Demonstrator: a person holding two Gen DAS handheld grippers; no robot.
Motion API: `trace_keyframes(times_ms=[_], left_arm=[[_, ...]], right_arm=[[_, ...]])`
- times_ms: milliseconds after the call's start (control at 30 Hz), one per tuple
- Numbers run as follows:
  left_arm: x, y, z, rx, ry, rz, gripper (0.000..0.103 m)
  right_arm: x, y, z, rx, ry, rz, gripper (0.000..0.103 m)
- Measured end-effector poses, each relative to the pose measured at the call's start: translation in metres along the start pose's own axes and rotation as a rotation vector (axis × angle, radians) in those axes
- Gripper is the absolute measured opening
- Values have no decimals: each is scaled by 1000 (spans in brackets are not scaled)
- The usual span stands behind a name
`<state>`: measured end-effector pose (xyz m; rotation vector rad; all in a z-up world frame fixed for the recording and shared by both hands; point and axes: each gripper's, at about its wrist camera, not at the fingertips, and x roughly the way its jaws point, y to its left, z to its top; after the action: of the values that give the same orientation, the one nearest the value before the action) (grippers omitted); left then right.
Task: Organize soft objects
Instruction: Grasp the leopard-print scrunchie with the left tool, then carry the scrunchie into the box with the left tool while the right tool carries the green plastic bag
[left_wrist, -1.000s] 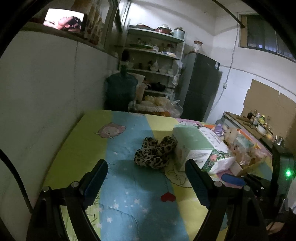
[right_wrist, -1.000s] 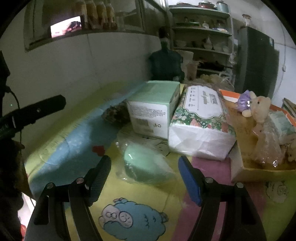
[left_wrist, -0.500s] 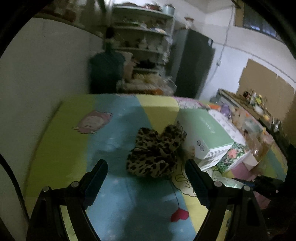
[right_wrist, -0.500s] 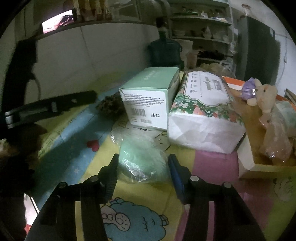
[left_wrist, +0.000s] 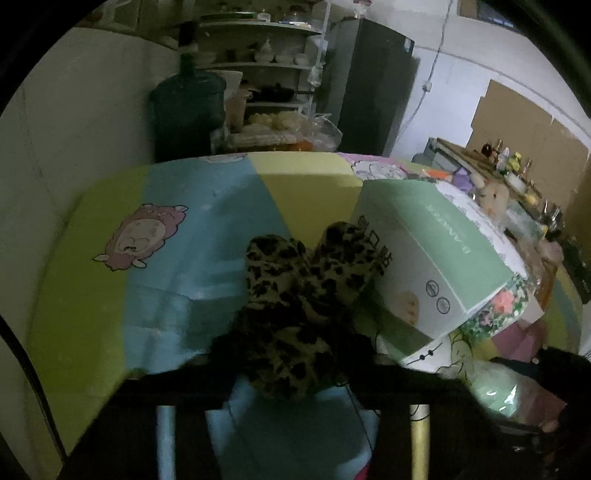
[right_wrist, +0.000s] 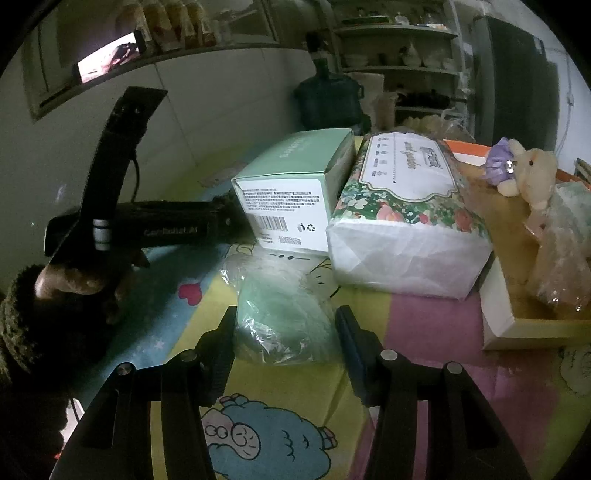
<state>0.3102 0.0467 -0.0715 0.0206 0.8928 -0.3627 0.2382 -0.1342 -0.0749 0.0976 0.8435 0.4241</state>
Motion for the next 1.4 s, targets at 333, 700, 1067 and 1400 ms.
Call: trace_keyframes(times_ms=[333, 700, 1067, 1400], left_arm=[[-26, -1, -8, -35, -94, -1, 13], [-80, 4, -24, -157, -228, 3, 13], [-117, -30, -25, -113, -299, 22, 13], [-117, -78, -15, -55, -308, -24, 13]], right_arm=[[-5, 3, -7, -7, -12, -4, 53], [-23, 7, -18, -9, -58, 3, 52], [-60, 15, -20, -20, -137, 17, 52], [-90, 0, -17, 7, -198, -6, 52]])
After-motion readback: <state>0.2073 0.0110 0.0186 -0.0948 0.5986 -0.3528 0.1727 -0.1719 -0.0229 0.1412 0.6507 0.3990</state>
